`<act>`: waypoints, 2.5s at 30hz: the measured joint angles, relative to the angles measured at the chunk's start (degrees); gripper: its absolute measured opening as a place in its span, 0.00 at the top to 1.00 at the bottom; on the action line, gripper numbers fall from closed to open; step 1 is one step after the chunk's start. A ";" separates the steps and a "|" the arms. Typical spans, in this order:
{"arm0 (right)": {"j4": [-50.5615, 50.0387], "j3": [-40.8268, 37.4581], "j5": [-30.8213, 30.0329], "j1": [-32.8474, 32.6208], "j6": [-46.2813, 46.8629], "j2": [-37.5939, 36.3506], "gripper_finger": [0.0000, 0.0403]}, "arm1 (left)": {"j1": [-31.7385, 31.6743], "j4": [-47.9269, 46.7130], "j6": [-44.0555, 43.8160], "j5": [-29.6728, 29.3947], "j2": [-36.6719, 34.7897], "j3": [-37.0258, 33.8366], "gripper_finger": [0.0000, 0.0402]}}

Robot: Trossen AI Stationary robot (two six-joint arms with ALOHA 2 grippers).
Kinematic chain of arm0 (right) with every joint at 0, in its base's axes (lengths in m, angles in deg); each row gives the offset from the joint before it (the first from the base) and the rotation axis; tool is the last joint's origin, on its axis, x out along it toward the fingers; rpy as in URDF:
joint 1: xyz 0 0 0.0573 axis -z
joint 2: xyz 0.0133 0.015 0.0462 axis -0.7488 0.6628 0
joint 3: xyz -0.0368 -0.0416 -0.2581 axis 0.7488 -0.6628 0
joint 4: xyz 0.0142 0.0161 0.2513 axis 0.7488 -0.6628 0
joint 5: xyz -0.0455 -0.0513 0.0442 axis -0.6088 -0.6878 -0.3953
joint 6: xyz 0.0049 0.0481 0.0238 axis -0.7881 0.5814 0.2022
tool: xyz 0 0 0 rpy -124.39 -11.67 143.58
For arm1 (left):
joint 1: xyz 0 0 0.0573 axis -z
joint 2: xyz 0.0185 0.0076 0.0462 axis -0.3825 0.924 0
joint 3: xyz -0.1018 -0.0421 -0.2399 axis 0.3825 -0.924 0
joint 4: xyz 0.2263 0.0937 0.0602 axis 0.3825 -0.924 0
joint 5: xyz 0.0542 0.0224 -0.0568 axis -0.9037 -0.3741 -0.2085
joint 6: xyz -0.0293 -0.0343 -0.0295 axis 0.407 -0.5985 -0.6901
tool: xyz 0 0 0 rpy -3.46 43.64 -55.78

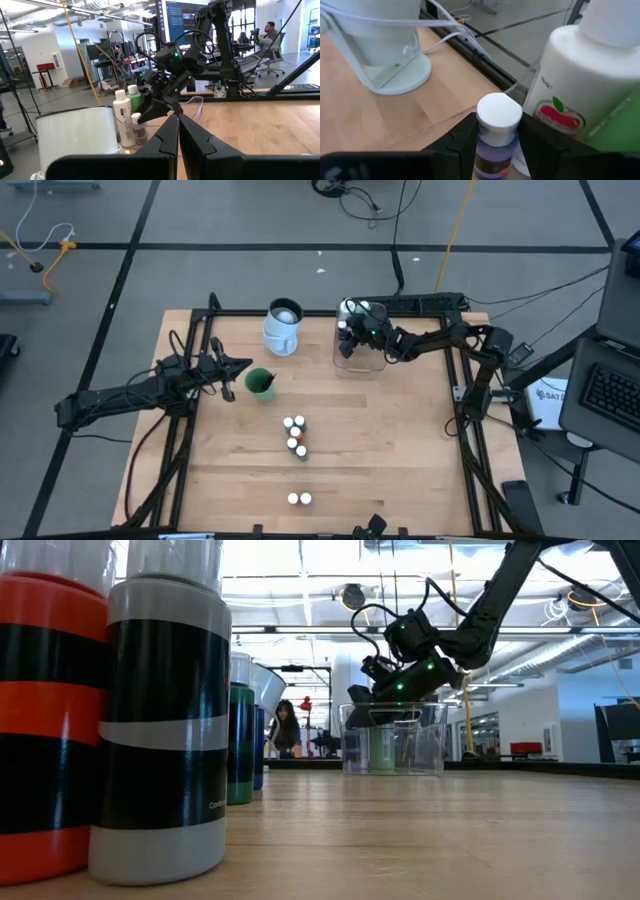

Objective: Pick & Place Paint Supplies
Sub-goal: Put the purple paint bottle into the transparent bin, then put the red paint bottle into the transparent bin

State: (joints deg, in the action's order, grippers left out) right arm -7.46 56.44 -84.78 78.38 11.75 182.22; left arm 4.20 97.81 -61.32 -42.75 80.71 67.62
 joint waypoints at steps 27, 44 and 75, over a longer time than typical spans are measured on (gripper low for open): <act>-20.88 -6.51 6.77 -6.46 -6.55 -46.66 0.65 | 0.01 -0.36 -1.47 0.04 0.00 0.00 0.95; 14.18 -48.03 9.06 -23.85 -2.08 -60.59 0.97 | 0.00 0.20 -2.98 -0.37 -0.01 0.00 0.95; 0.32 -42.68 21.54 -21.03 -14.82 -72.33 0.99 | 0.02 -2.58 -6.66 -2.35 0.79 0.00 0.95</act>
State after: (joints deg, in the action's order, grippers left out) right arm -7.13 13.76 -63.24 57.35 -3.07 109.89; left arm 4.22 95.22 -67.98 -45.10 81.50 67.62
